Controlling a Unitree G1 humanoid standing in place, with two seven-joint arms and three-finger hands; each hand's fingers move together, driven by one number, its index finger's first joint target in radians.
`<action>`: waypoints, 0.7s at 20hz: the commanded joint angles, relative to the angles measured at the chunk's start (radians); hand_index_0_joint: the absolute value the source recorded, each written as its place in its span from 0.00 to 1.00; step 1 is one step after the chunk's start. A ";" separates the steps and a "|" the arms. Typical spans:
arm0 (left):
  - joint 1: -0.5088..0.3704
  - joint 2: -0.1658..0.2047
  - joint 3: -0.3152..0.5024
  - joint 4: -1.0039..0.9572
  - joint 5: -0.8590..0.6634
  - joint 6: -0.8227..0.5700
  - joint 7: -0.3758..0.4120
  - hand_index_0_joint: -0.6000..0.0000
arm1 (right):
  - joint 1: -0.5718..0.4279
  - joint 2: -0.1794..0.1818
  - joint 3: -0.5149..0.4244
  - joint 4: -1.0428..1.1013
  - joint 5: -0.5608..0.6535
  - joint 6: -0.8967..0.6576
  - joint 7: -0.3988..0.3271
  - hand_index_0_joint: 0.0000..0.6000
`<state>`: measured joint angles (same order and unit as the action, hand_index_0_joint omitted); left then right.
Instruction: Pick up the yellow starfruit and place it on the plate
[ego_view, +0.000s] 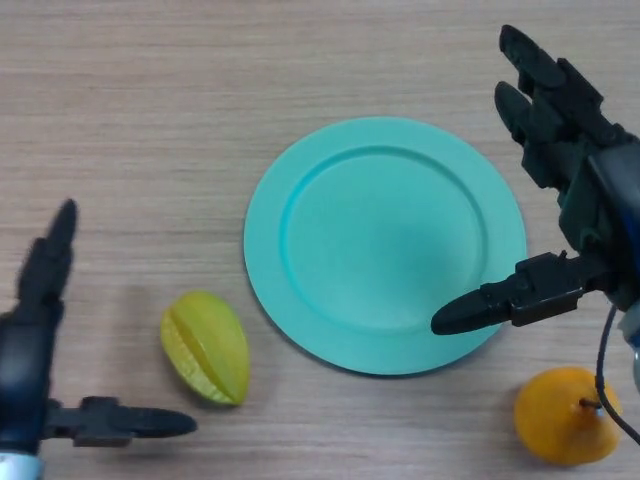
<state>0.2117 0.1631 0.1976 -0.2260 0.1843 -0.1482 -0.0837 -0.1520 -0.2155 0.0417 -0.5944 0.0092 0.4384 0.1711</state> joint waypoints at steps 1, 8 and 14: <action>-0.044 0.049 -0.020 0.024 0.024 -0.135 0.087 1.00 | -0.029 -0.003 -0.026 -0.066 0.035 -0.138 -0.036 0.00; -0.093 0.062 -0.138 0.120 0.062 -0.093 0.121 1.00 | -0.018 -0.010 -0.034 -0.096 0.029 -0.132 -0.047 0.00; -0.128 0.068 -0.161 0.175 0.115 -0.093 0.159 0.58 | -0.018 -0.015 -0.042 -0.125 0.023 -0.099 -0.039 0.00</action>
<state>0.0987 0.1995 0.0191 -0.0151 0.2986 -0.1430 0.0267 -0.1446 -0.2131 0.0537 -0.6552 0.0159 0.4394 0.1469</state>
